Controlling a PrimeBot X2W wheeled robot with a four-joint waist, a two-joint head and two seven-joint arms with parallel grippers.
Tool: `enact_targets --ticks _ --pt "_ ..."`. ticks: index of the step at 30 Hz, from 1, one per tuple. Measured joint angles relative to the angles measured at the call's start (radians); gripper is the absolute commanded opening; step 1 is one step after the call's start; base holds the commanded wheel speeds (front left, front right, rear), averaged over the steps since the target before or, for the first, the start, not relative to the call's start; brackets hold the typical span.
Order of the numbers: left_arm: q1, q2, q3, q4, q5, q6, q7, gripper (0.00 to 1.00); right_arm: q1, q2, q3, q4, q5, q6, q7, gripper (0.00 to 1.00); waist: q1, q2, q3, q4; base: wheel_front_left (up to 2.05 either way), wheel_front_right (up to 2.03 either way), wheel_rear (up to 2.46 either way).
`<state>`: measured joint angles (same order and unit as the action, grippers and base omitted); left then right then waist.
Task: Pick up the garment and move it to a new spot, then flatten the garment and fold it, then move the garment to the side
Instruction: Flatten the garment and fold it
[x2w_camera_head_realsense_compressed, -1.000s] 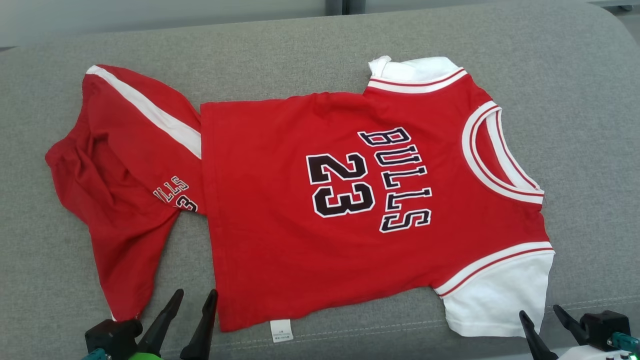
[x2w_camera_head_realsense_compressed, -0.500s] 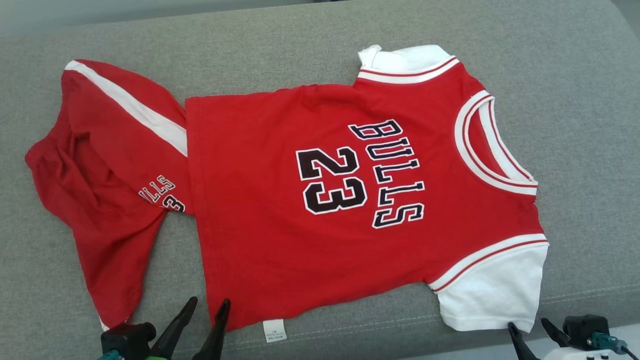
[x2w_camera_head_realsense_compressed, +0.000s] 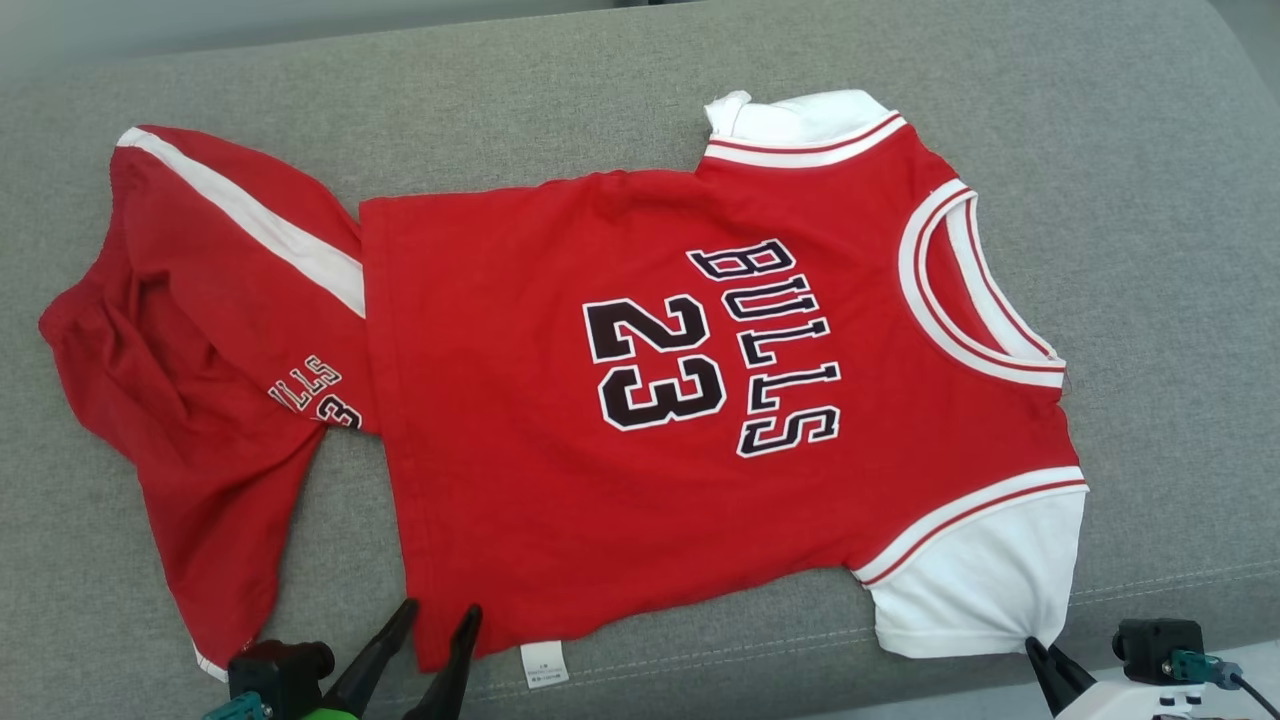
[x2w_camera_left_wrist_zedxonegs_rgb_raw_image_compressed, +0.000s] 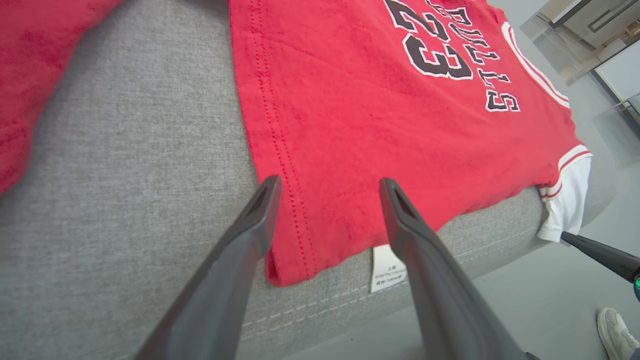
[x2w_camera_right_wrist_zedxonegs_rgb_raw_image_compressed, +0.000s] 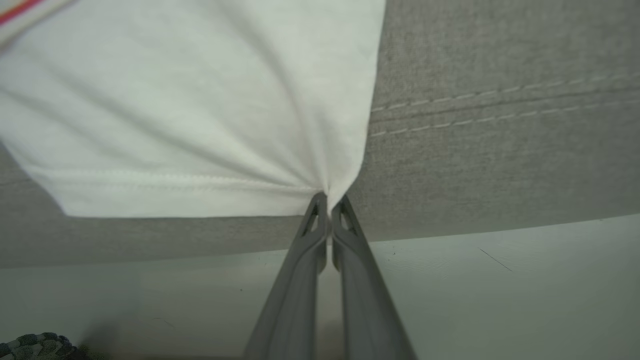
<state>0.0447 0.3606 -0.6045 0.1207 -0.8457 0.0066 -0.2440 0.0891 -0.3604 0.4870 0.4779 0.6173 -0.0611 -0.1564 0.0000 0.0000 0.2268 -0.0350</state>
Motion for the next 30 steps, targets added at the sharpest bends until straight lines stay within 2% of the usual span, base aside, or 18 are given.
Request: enact_targets --ticks 18,19,21,22,24,28,30 --pt "0.001 -0.014 -0.015 0.084 -0.037 -0.008 0.058 1.00 -0.043 0.009 0.006 0.074 0.000 0.044 -0.011 0.00 0.0000 0.0000 0.001 -0.010 0.00 0.00 0.00" --pt "0.001 -0.017 -0.015 0.087 -0.042 -0.008 0.060 0.83 -0.046 0.009 0.007 0.078 0.000 0.046 -0.011 0.00 0.0000 0.0000 0.002 -0.010 0.00 0.00 0.00" --pt "0.001 -0.020 -0.015 0.091 -0.053 -0.016 0.067 0.42 -0.051 0.010 0.008 0.084 0.000 0.052 -0.012 0.00 0.0000 0.0000 0.003 -0.012 0.00 0.00 0.00" --pt "0.001 -0.021 -0.015 0.094 -0.060 -0.016 0.067 0.31 -0.053 0.010 0.009 0.086 -0.001 0.052 -0.014 0.00 0.0000 0.0000 0.003 -0.013 0.00 0.00 0.00" --pt "0.000 -0.022 -0.016 0.098 -0.066 -0.018 0.070 0.00 -0.058 0.012 0.011 0.093 -0.002 0.056 -0.019 0.00 0.0000 0.0000 0.004 -0.014 0.00 0.00 0.00" --pt "0.000 -0.030 -0.024 0.111 -0.084 -0.042 0.103 0.00 -0.061 0.013 0.011 0.098 0.000 0.072 -0.020 0.00 0.0000 0.0000 0.004 -0.015 0.00 0.00 0.00" --pt "0.000 -0.032 -0.027 0.113 -0.102 -0.053 0.119 0.00 -0.060 0.018 0.003 0.100 0.026 0.095 -0.020 0.00 0.0000 0.0000 0.003 -0.016 0.00 0.00 0.00"
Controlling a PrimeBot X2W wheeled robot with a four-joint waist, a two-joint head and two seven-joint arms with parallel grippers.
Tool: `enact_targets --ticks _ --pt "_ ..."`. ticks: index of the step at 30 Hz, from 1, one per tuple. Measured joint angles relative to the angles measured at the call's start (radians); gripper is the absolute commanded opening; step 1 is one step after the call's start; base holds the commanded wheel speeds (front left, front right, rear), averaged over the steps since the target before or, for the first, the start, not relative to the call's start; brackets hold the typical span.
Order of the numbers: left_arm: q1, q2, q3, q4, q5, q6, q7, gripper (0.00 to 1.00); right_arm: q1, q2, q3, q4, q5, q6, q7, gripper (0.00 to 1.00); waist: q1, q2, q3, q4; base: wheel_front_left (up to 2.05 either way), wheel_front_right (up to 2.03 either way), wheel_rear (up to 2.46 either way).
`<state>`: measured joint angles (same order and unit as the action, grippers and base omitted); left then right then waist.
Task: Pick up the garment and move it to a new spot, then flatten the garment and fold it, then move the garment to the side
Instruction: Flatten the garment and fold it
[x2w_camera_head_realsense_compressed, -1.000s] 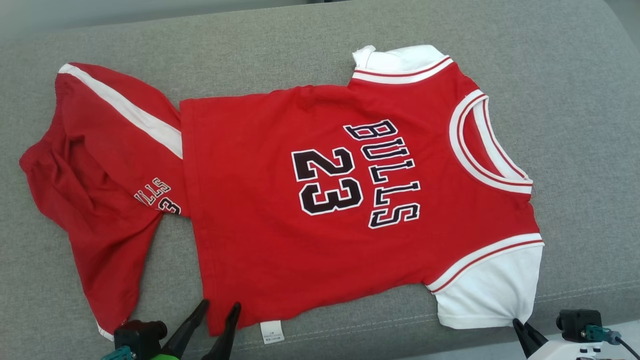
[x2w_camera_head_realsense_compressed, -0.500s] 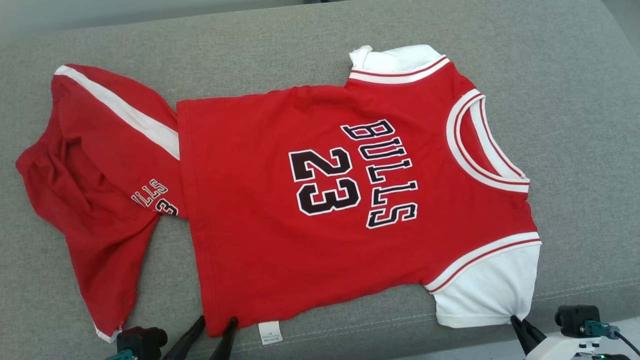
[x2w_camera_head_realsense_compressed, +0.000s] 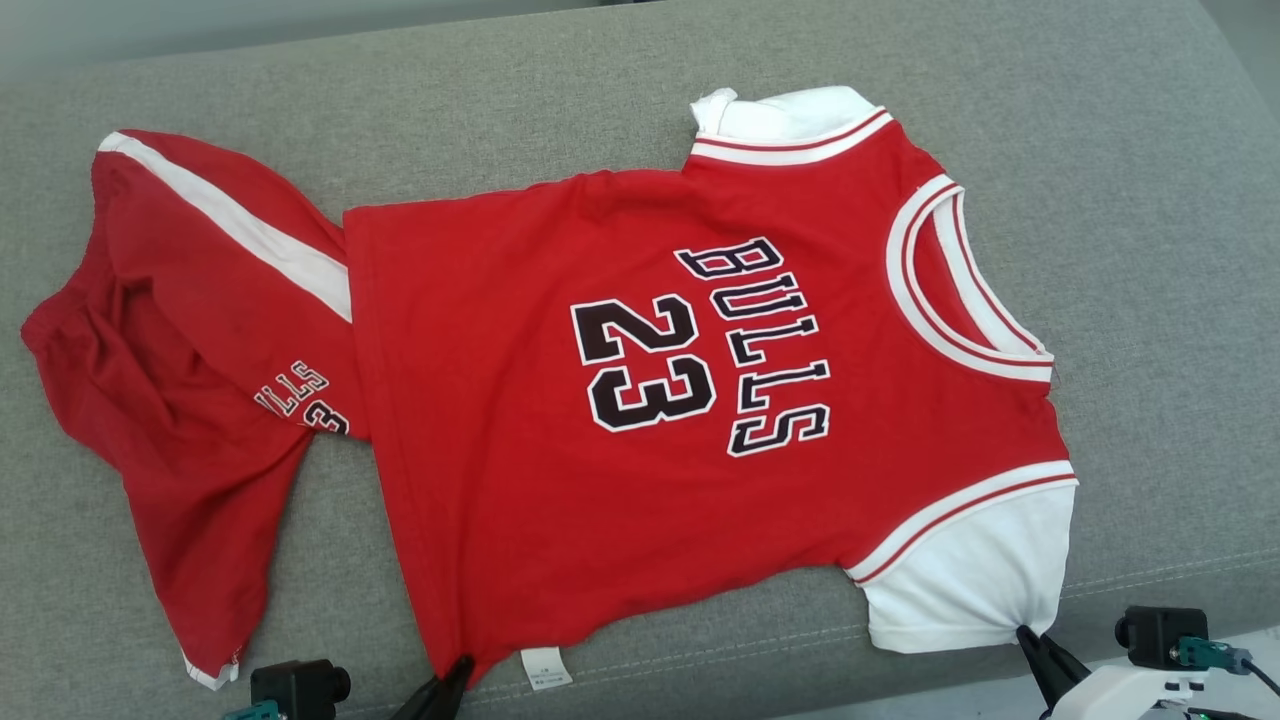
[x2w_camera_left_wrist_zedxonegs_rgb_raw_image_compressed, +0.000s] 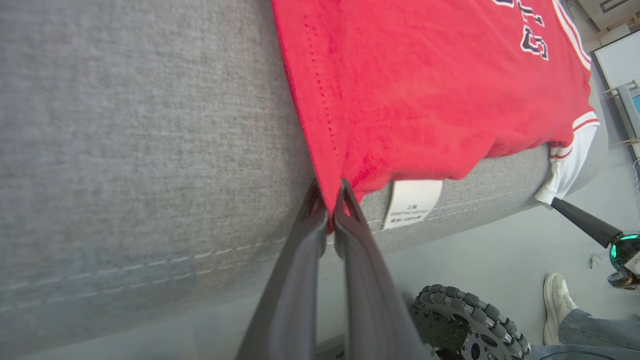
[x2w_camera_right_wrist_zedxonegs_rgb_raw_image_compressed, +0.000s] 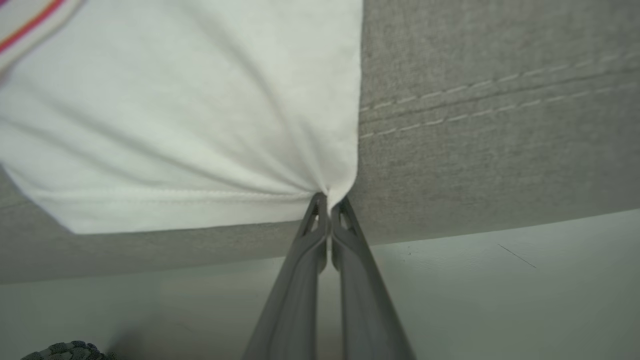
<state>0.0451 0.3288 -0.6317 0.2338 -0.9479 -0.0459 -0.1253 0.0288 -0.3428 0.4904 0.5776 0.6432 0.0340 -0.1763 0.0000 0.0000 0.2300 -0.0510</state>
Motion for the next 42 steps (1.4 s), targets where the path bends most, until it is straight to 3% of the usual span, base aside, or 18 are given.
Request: enact_targets --ticks 6,12,20,27,35,42 --pt "0.001 0.002 0.013 -0.021 -0.053 -0.017 0.030 0.00 0.024 0.017 -0.060 -0.035 0.133 0.063 0.001 0.00 0.0000 0.0000 -0.006 -0.002 0.00 0.00 0.00" --pt "0.013 0.043 0.060 -0.091 -0.108 -0.024 0.050 0.00 0.040 -0.017 -0.108 -0.176 0.237 0.089 0.001 0.00 0.0001 0.0000 -0.011 -0.017 0.00 0.00 0.00" --pt "0.036 0.104 0.096 -0.227 -0.184 -0.024 0.127 0.00 0.038 -0.092 -0.160 -0.393 0.385 0.091 0.053 0.00 0.0001 0.0000 0.006 -0.043 0.00 0.00 0.00" --pt "0.017 0.198 0.126 -0.357 -0.232 -0.018 0.234 0.00 -0.016 -0.193 -0.164 -0.573 0.468 0.090 0.152 0.00 0.0000 0.0000 0.049 -0.044 0.00 0.00 0.00" --pt "-0.043 0.287 0.172 -0.469 -0.288 0.018 0.348 0.00 -0.069 -0.293 -0.216 -0.625 0.518 0.090 0.248 0.00 0.0001 0.0000 0.098 -0.024 0.00 0.00 0.00" --pt "-0.115 0.326 0.218 -0.516 -0.360 0.065 0.439 0.00 -0.171 -0.322 -0.202 -0.649 0.524 0.090 0.336 0.00 0.0001 0.0000 0.147 -0.012 0.00 0.00 0.00"
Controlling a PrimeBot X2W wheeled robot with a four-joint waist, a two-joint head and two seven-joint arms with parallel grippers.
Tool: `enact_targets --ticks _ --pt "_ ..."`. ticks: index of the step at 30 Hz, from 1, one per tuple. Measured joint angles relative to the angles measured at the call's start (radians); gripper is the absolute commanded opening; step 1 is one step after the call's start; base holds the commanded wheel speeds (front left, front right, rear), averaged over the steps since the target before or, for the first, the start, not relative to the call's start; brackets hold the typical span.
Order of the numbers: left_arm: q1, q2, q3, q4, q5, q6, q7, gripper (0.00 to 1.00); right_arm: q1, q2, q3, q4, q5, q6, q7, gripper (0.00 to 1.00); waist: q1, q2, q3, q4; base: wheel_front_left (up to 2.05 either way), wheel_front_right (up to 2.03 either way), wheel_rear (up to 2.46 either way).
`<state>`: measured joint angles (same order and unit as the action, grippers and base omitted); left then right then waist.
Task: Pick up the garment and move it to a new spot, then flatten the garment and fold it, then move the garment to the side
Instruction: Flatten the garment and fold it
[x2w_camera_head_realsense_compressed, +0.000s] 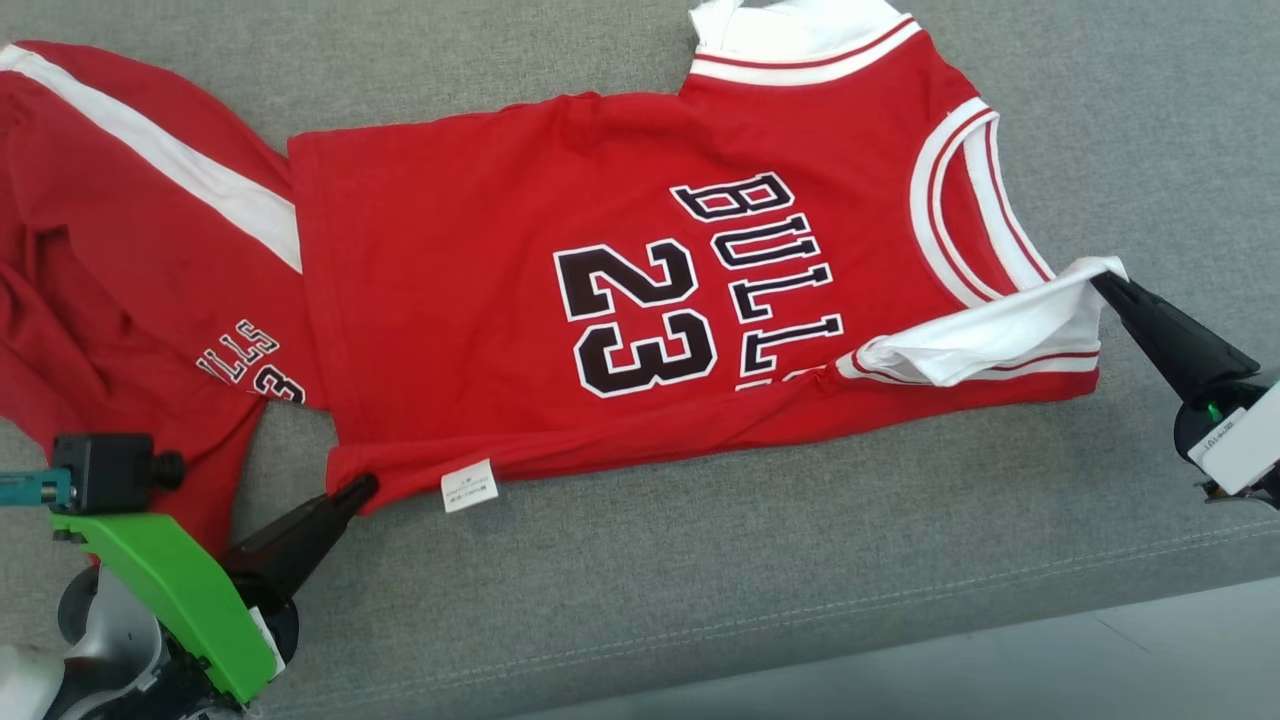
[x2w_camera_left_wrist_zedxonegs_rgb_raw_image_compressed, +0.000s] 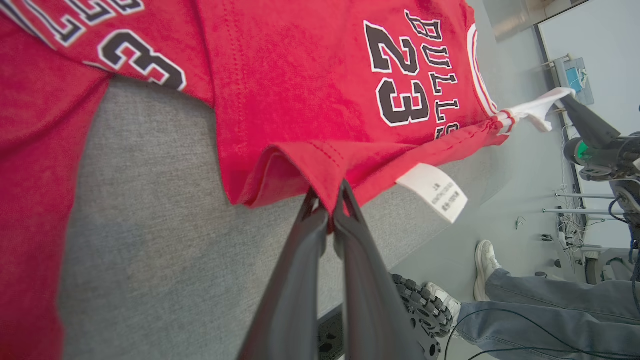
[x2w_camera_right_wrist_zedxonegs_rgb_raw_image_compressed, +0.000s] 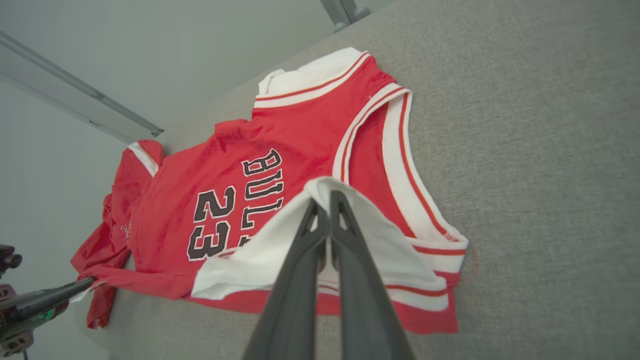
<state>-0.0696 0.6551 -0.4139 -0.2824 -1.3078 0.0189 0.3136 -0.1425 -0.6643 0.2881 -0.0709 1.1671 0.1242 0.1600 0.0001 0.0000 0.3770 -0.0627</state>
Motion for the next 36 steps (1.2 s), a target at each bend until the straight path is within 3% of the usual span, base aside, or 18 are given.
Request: enact_targets --ticks 6,26,27,28,29,30,31,36 --pt "-0.081 0.022 0.019 -0.022 -0.042 0.044 0.077 0.00 -0.071 0.004 0.004 -0.013 0.013 -0.001 0.045 0.00 0.0000 0.0000 0.050 0.006 0.00 0.00 0.00" --pt "-0.232 0.040 0.026 0.040 -0.099 0.083 0.212 0.00 -0.223 0.024 0.022 0.025 -0.004 -0.031 0.089 0.00 0.0000 0.0000 0.126 -0.020 0.00 0.00 0.00" --pt "-0.239 0.039 0.021 0.050 -0.097 0.087 0.218 0.20 -0.225 0.029 0.026 0.028 -0.008 -0.035 0.089 0.00 0.0000 0.0000 0.129 -0.020 0.00 0.00 0.00" --pt "-0.246 0.037 0.020 0.065 -0.095 0.088 0.218 0.37 -0.232 0.032 0.030 0.036 -0.017 -0.039 0.089 0.13 -0.0001 0.0000 0.131 -0.020 0.00 0.00 0.00" --pt "-0.253 0.036 0.019 0.080 -0.091 0.088 0.218 0.78 -0.240 0.035 0.035 0.043 -0.025 -0.040 0.089 0.43 0.0000 0.0000 0.133 -0.019 0.00 0.00 0.00" --pt "-0.262 0.033 0.020 0.094 -0.086 0.088 0.218 1.00 -0.248 0.039 0.039 0.048 -0.030 -0.043 0.089 0.84 0.0000 0.0000 0.135 -0.019 0.00 0.00 0.00" --pt "-0.271 0.030 0.018 0.109 -0.085 0.092 0.218 1.00 -0.259 0.044 0.042 0.052 -0.042 -0.047 0.088 1.00 0.0000 0.0000 0.137 -0.020 0.00 0.00 0.00" --pt "-0.305 0.011 0.020 0.185 -0.040 0.097 0.211 1.00 -0.303 0.073 0.061 0.084 -0.079 -0.056 0.079 1.00 0.0000 0.0000 0.140 -0.022 0.00 0.00 0.00"
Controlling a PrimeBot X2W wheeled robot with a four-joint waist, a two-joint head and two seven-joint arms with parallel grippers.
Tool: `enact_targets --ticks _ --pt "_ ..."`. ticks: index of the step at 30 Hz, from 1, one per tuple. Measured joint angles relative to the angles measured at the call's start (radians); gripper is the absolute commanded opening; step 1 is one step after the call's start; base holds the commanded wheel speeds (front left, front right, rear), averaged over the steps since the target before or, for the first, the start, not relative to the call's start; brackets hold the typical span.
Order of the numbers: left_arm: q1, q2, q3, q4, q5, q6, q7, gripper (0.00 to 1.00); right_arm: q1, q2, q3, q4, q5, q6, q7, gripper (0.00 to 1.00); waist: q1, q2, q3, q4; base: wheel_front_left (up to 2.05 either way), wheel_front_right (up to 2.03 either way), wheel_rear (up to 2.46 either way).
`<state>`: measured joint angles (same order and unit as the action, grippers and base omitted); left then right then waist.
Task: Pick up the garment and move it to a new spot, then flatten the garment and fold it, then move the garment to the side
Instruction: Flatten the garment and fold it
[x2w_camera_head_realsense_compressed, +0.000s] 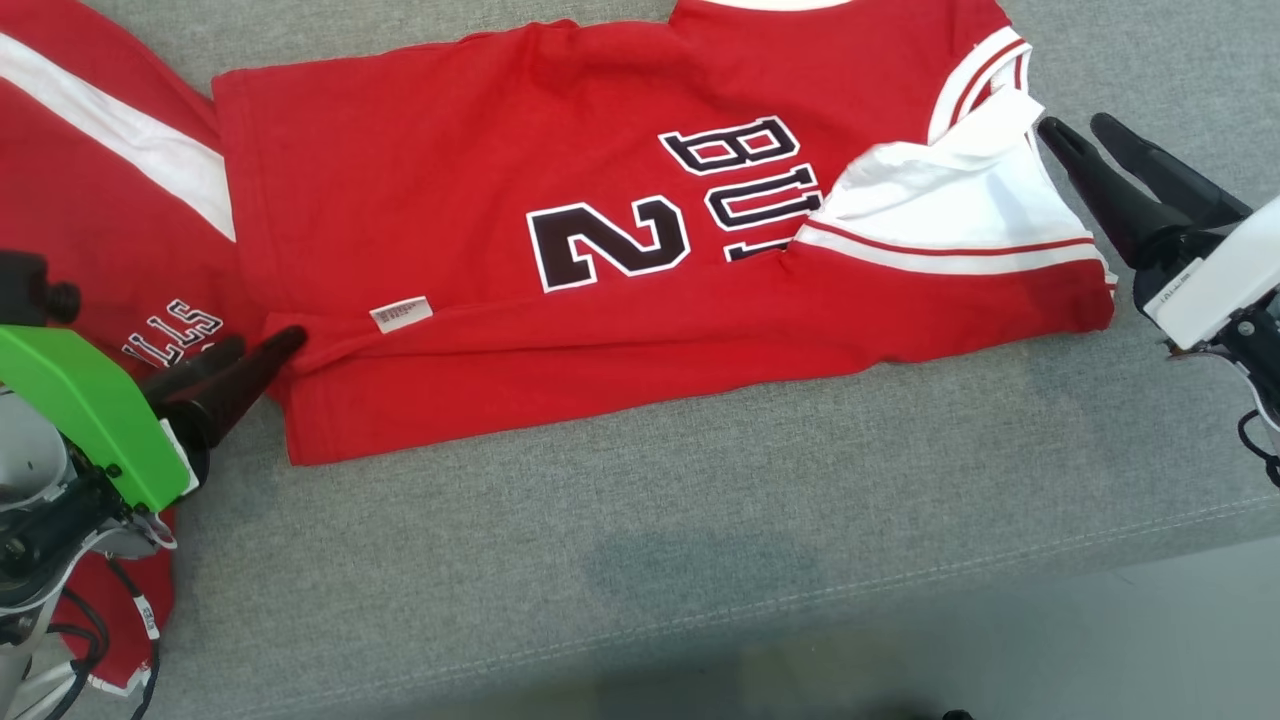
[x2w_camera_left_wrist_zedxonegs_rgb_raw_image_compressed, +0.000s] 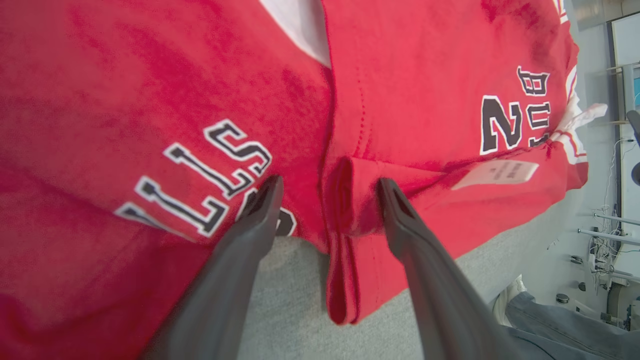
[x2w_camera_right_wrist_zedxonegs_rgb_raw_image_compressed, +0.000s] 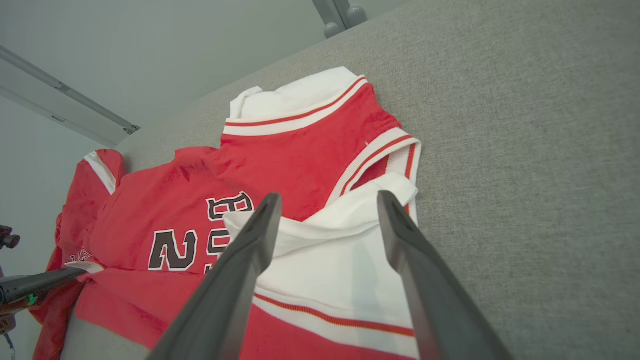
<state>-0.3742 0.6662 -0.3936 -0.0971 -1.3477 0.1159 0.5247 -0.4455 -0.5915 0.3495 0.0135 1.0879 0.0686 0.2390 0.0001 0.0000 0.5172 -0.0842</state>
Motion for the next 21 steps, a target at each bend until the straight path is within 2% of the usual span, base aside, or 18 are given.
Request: enact_targets --ticks 5,9,11,14,16,21 --pt "-0.017 -0.026 0.015 0.058 -0.002 0.000 -0.009 1.00 -0.020 0.024 0.013 0.046 -0.044 -0.011 -0.026 1.00 0.0000 0.0000 -0.007 -0.005 0.00 0.00 0.00" --pt "-0.023 -0.053 0.058 0.089 -0.001 0.001 -0.067 1.00 -0.032 0.044 0.011 0.079 -0.074 -0.017 -0.075 1.00 0.0000 0.0000 -0.014 -0.008 0.00 0.00 0.00" --pt "-0.022 -0.048 0.065 0.089 0.019 0.005 -0.096 1.00 -0.032 0.047 0.018 0.085 -0.108 -0.016 -0.101 1.00 0.0000 0.0000 -0.022 -0.010 0.00 0.00 0.00" --pt "-0.012 -0.045 0.065 0.078 0.070 0.007 -0.143 1.00 -0.015 0.020 0.013 0.102 -0.162 -0.019 -0.143 1.00 0.0000 0.0000 -0.038 -0.011 0.00 0.00 0.00" --pt "0.011 -0.047 0.053 0.059 0.100 0.008 -0.171 1.00 0.016 -0.001 0.013 0.113 -0.193 -0.035 -0.168 1.00 0.0000 0.0000 -0.049 -0.010 0.00 0.00 0.00" --pt "0.100 -0.095 0.016 0.033 0.129 0.008 -0.239 1.00 0.129 -0.028 0.038 0.142 -0.246 -0.055 -0.198 1.00 0.0000 0.0000 -0.072 0.003 0.00 0.00 0.00"
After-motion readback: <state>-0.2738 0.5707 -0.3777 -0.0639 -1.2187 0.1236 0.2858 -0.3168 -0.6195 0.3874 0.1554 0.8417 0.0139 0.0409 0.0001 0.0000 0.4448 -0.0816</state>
